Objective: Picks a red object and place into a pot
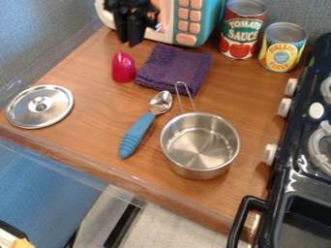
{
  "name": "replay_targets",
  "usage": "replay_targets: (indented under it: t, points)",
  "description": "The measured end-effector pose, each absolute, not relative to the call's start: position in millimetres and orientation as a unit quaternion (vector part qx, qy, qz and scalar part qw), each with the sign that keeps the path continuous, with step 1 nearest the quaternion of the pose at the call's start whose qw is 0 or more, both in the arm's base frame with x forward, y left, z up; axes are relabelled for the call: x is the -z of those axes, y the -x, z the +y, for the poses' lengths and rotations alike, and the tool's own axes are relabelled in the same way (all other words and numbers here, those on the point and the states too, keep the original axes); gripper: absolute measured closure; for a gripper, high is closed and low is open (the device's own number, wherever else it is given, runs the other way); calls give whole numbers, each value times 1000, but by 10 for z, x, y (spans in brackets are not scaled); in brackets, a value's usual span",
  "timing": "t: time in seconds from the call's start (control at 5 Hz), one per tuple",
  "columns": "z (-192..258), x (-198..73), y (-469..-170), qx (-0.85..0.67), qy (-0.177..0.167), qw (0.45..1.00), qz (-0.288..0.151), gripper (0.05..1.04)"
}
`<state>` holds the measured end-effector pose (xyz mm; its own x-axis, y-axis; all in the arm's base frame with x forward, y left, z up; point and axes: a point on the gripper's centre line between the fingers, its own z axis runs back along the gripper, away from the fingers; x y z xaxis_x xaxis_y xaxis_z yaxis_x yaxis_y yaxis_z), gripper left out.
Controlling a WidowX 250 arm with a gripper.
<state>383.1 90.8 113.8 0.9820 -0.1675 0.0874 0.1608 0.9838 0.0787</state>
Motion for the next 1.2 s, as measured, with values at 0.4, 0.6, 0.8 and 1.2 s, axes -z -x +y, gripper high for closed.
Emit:
replay_targets:
  t: [0.4,0.6,0.8,1.2]
  points:
    - [575,-1300,-3726,96,-26,993,-68,1008]
    - [803,-1236,-3719,63,-31,994,-81,860]
    - [1172,-1042,-3711,21,-35,996,-78,596]
    - [1278,-893,-3716,17,-29,997,-64,75]
